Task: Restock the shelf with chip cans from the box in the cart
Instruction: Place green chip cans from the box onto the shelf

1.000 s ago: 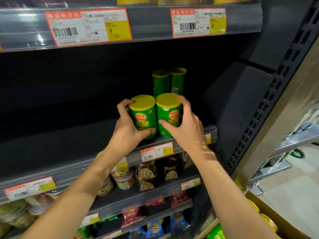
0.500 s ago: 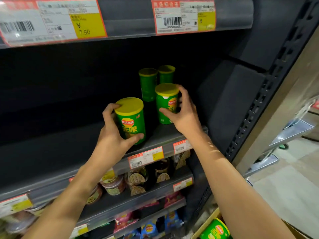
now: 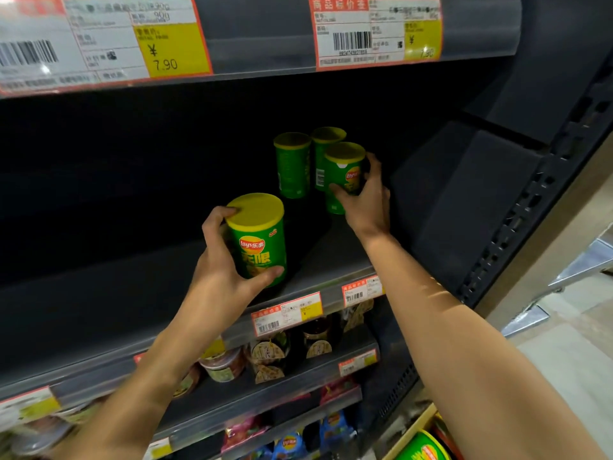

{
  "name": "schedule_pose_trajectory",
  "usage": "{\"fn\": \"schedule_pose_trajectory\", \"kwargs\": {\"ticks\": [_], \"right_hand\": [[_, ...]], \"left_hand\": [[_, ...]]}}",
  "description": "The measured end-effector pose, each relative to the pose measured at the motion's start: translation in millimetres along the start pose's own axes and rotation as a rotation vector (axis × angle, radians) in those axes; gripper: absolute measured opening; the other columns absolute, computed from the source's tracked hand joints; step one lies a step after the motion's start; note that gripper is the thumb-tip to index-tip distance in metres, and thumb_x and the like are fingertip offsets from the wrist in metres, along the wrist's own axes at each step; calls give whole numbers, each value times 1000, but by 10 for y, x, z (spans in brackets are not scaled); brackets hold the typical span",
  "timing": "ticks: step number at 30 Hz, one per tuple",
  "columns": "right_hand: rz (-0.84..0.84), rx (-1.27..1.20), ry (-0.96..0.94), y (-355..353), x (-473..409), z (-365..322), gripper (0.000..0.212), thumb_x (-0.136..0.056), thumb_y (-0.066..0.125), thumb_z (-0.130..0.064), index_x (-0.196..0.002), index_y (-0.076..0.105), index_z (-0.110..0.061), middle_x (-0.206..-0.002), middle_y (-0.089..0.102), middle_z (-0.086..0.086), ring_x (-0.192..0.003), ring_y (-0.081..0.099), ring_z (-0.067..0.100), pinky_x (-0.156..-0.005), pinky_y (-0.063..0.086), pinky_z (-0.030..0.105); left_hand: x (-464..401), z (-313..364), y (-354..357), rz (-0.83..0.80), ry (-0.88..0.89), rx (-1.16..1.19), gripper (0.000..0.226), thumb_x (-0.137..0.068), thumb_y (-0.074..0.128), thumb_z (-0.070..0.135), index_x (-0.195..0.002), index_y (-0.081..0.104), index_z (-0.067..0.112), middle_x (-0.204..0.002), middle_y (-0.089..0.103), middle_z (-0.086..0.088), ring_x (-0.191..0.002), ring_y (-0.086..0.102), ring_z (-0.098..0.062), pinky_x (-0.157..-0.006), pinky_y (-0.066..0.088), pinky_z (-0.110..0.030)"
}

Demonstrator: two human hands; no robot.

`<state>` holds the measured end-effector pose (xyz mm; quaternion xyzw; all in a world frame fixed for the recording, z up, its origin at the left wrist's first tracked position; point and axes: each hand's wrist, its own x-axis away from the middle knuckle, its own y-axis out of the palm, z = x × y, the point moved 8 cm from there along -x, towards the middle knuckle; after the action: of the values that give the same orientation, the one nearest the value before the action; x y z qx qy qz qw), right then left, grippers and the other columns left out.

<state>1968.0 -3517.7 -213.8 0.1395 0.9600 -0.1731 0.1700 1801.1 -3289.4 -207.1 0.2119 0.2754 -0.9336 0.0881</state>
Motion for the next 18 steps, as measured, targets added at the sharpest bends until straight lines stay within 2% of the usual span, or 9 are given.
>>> {"fn": "schedule_pose_trajectory", "kwargs": {"ticks": [2, 3, 8, 13, 18], "right_hand": [[25, 42, -9, 2, -9, 0, 86, -79, 82, -23, -151, 34, -22, -132, 62, 8, -120, 60, 24, -91, 45, 23], [40, 60, -18, -5, -9, -9, 86, -80, 82, -24, -151, 34, -22, -133, 61, 8, -122, 59, 25, -90, 43, 23], [92, 173, -43, -50, 10, -82, 84, -82, 80, -30, -152, 35, -20, -130, 62, 14, -120, 59, 35, -91, 50, 40], [115, 292, -72, -68, 40, -164, 85, -83, 76, -40, -153, 33, -19, -122, 65, 19, -111, 62, 42, -86, 52, 45], [102, 398, -29, -64, 65, -157, 85, -87, 70, -47, -155, 25, -23, -119, 66, 23, -110, 62, 44, -85, 52, 45]], "left_hand": [[3, -3, -3, 2, -3, 5, 93, -71, 86, 20, -132, 18, 39, -118, 46, 27, -104, 57, 9, -83, 51, -11], [3, -3, -5, 3, -3, 3, 93, -71, 86, 21, -133, 18, 39, -118, 46, 27, -104, 57, 9, -83, 51, -11], [10, -1, -10, 8, 3, -32, 94, -71, 86, 24, -134, 18, 37, -117, 47, 26, -103, 59, 4, -82, 53, -19], [15, 10, -8, 10, 4, -25, 94, -71, 86, 24, -135, 18, 37, -117, 49, 25, -101, 60, 4, -80, 53, -14], [29, 9, -15, 19, -5, -26, 93, -71, 86, 25, -134, 18, 39, -115, 48, 28, -101, 60, 4, -79, 51, -12]]}}
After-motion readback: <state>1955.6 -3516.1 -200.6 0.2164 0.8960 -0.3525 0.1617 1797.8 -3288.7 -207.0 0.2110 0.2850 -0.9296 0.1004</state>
